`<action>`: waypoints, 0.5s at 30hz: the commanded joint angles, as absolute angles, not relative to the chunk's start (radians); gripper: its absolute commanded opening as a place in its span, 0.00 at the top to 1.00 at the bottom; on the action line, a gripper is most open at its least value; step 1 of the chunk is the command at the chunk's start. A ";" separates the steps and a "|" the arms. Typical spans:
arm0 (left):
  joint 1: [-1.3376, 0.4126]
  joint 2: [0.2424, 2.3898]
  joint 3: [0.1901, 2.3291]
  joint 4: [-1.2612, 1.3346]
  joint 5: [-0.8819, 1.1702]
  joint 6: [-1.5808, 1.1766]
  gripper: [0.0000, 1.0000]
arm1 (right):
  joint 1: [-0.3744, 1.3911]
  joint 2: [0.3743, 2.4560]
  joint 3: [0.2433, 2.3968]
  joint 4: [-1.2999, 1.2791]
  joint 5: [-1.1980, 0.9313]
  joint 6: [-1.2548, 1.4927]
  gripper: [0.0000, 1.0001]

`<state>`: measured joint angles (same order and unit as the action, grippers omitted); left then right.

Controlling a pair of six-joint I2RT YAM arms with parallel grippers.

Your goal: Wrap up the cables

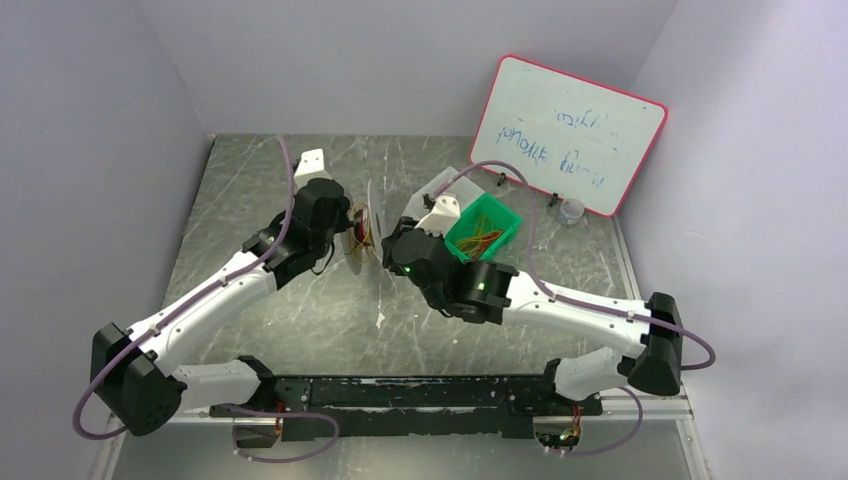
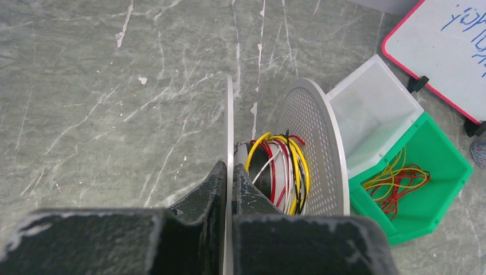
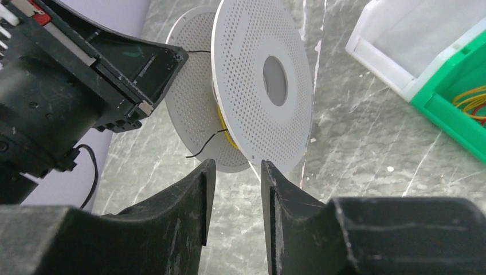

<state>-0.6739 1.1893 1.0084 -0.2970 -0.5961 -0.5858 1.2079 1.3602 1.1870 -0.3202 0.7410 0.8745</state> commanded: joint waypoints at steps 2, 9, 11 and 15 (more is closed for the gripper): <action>-0.637 1.199 1.121 -0.239 -0.506 -0.574 0.93 | 1.204 1.297 1.177 -0.336 0.814 0.788 0.60; -0.574 1.197 1.203 -0.274 -0.393 -0.556 0.93 | 1.156 1.158 1.067 -0.256 0.767 0.666 0.56; -0.547 1.194 1.213 -0.276 -0.352 -0.555 0.93 | 1.129 1.126 1.045 -0.260 0.735 0.652 0.56; -0.486 1.189 1.226 -0.257 -0.254 -0.552 0.93 | 1.075 1.076 1.010 -0.284 0.668 0.625 0.55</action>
<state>-0.5335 1.2156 1.1721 -0.3264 -0.3756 -0.5533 1.1183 1.1236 1.0386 -0.2890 0.7288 0.6788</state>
